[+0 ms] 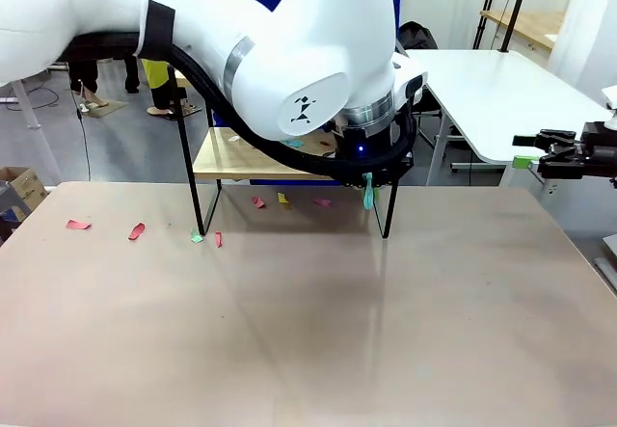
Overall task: Clean the shelf.
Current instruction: Clean the specific section of the Shelf indicated by the human with the Duster.
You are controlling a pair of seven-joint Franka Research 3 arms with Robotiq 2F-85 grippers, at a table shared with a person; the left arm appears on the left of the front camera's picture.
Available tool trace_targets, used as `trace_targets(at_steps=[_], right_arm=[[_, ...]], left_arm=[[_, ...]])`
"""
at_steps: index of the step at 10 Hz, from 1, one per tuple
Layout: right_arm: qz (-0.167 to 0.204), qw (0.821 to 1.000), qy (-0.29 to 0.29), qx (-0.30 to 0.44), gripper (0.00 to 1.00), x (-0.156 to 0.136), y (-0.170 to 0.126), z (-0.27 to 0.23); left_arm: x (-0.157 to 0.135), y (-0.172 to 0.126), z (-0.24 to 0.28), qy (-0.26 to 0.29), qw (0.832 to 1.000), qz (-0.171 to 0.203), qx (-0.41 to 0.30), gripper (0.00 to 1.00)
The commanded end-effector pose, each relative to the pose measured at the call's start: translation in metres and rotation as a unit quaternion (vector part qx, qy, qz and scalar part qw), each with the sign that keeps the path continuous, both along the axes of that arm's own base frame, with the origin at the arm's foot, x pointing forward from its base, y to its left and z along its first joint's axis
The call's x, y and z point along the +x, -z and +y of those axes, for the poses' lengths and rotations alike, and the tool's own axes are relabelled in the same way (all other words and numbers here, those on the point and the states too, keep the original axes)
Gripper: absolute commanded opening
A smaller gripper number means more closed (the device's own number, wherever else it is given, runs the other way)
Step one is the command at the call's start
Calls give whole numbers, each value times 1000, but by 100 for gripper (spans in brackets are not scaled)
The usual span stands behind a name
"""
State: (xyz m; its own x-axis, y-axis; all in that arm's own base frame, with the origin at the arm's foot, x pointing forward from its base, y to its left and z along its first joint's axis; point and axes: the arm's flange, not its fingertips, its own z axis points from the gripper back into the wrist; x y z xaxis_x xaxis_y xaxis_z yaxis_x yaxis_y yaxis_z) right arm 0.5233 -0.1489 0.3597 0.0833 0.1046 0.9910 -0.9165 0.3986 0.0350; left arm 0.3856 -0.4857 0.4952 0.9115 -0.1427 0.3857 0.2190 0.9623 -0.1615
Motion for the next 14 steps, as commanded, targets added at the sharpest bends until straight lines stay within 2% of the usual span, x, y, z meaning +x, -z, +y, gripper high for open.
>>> trace_targets(at_steps=[1,3,5,8,10,12,14], right_arm=[[9,1000,3,-9,100,1,-5,2],[9,1000,3,-9,100,1,-5,2],[9,1000,3,-9,100,1,-5,2],[9,1000,3,-9,100,1,-5,2],[9,1000,3,-9,100,1,-5,2],[9,1000,3,-9,100,1,-5,2],[9,1000,3,-9,100,1,-5,2]], left_arm=[[0,-2,2,-2,1000,-8,-9,13],[0,-1,-1,0,1000,0,1,13],[8,2,31,-25,999,31,22,13],[9,6,102,-71,995,63,31,13],[9,7,157,-112,988,80,68,13],[7,8,197,-135,982,89,100,13],[-3,2,225,-164,975,77,131,13]])
